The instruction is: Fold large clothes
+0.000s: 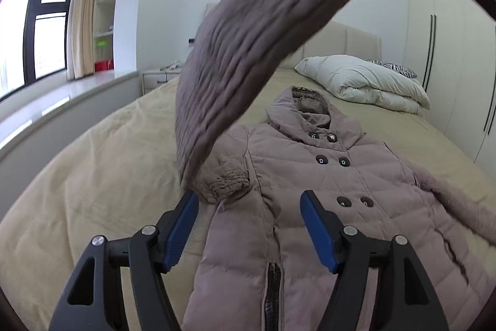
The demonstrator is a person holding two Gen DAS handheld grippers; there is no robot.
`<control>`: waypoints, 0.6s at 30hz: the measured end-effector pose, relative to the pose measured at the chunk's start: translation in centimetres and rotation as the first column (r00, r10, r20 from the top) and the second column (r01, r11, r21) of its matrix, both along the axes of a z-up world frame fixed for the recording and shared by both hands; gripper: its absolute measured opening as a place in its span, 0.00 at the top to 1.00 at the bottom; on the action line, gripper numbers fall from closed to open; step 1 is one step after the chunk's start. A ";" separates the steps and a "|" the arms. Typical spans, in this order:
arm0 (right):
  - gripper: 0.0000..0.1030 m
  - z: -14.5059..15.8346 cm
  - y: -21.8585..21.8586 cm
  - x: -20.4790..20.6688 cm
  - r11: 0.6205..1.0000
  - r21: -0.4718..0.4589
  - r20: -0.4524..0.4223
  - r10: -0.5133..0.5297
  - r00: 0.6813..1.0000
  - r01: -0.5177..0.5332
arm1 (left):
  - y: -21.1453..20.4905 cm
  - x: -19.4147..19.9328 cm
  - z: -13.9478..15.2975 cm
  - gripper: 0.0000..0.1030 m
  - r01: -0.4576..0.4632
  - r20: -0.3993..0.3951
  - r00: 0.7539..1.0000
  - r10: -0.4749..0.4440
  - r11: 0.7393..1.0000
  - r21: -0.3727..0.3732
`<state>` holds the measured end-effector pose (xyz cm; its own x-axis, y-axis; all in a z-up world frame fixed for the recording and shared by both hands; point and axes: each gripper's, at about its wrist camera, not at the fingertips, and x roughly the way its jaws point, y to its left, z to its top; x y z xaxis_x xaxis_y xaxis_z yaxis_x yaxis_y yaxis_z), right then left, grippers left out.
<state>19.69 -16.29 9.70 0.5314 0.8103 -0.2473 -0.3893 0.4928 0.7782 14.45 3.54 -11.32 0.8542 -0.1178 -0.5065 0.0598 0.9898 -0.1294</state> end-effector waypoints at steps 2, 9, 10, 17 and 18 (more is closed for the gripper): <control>0.83 3.1 -0.5 0.0 1.000 -0.006 0.068 -0.014 0.998 0.014 | -0.5 3.2 -0.5 0.29 -0.015 -0.040 0.999 0.015 1.000 -0.019; 0.83 7.3 -6.6 1.0 0.992 0.018 0.143 -0.124 0.982 0.123 | -0.3 12.6 -4.4 0.53 -0.047 -0.241 0.970 0.028 0.996 -0.071; 0.83 6.9 -7.9 1.4 0.989 0.029 0.134 -0.150 0.980 0.148 | 0.2 13.3 -4.8 0.66 -0.058 -0.262 0.964 0.033 0.994 -0.089; 0.84 -2.5 -18.6 5.6 0.934 0.014 -0.037 -0.357 0.933 0.358 | 3.2 14.2 -6.3 0.77 -0.119 -0.285 0.955 0.087 0.988 -0.097; 0.84 -5.1 -20.0 6.5 0.922 0.020 -0.087 -0.383 0.920 0.386 | 3.6 14.2 -6.5 0.77 -0.122 -0.291 0.953 0.089 0.988 -0.098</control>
